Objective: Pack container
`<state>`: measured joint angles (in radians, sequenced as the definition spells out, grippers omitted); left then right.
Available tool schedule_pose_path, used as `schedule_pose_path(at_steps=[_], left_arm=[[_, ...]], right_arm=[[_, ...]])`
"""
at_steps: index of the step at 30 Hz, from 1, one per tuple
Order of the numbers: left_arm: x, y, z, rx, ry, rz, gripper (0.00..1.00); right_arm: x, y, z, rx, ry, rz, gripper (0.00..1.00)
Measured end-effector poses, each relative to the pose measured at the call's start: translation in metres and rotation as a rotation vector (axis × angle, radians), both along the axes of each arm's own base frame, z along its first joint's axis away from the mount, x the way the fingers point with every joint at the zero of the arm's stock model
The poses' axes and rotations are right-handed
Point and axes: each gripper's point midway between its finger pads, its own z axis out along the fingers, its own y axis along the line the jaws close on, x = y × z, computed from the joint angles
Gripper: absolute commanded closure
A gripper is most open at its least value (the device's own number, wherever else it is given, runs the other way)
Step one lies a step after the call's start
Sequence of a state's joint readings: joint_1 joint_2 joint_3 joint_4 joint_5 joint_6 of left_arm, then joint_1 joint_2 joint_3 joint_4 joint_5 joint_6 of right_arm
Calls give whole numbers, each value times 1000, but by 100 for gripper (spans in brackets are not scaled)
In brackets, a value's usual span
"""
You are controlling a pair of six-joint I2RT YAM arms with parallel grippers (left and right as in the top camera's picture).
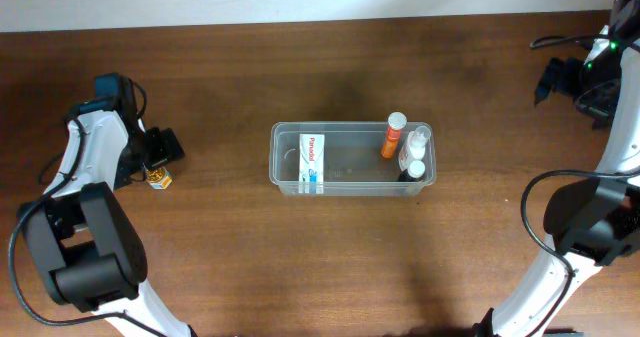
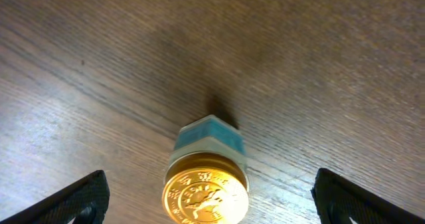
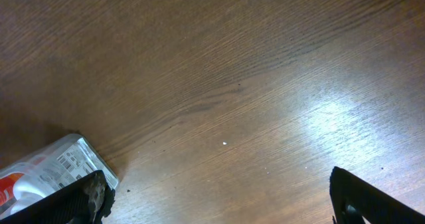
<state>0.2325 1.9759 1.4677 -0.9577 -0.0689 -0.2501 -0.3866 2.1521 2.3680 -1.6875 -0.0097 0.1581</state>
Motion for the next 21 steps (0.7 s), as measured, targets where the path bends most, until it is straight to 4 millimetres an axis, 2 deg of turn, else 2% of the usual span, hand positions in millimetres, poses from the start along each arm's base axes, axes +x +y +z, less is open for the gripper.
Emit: schedule_pose_path(at_steps=[4, 19, 20, 21], left_arm=[[1, -2, 0, -10, -4, -4, 11], [6, -1, 0, -8, -23, -9, 11], [6, -1, 0, -8, -23, -9, 15], [6, -1, 0, -8, -23, -9, 16]], right_arm=[[0, 0, 0, 0, 0, 1, 2], [0, 0, 0, 0, 0, 0, 2], [0, 0, 0, 0, 0, 0, 2], [0, 0, 0, 0, 0, 0, 2]])
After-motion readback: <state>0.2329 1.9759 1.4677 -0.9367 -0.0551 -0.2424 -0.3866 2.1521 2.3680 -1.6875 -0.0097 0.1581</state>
